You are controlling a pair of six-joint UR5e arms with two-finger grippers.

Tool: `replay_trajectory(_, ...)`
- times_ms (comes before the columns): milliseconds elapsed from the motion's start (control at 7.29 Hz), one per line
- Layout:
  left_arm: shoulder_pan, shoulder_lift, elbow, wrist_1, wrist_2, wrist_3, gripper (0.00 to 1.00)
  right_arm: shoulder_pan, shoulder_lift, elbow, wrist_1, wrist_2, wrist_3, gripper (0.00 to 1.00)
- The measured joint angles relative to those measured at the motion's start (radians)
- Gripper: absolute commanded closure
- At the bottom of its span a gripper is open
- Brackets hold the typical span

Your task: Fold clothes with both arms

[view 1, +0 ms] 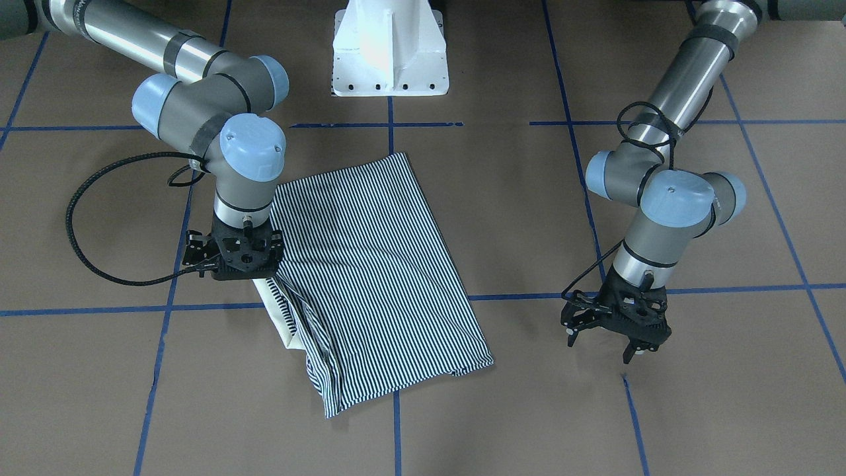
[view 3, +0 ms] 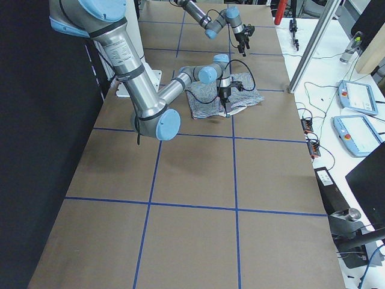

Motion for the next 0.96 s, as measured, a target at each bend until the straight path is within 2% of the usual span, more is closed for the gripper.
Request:
replay_trajectory(412, 0.0, 0.0, -0.019, -0.001, 0.0, 0.0, 0.0, 0.043, 0.08, -0.043, 0.071, 0.07, 0.007, 0.0)
replay_trajectory(686, 0.0, -0.003, -0.041, -0.001, 0.0, -0.001, 0.0, 0.045, 0.157, -0.151, 0.143, 0.087, 0.068, 0.0)
replay_trajectory(961, 0.002, -0.008, -0.099, 0.014, -0.022, -0.031, 0.0, 0.066, 0.18, -0.228, 0.254, 0.131, 0.095, 0.0)
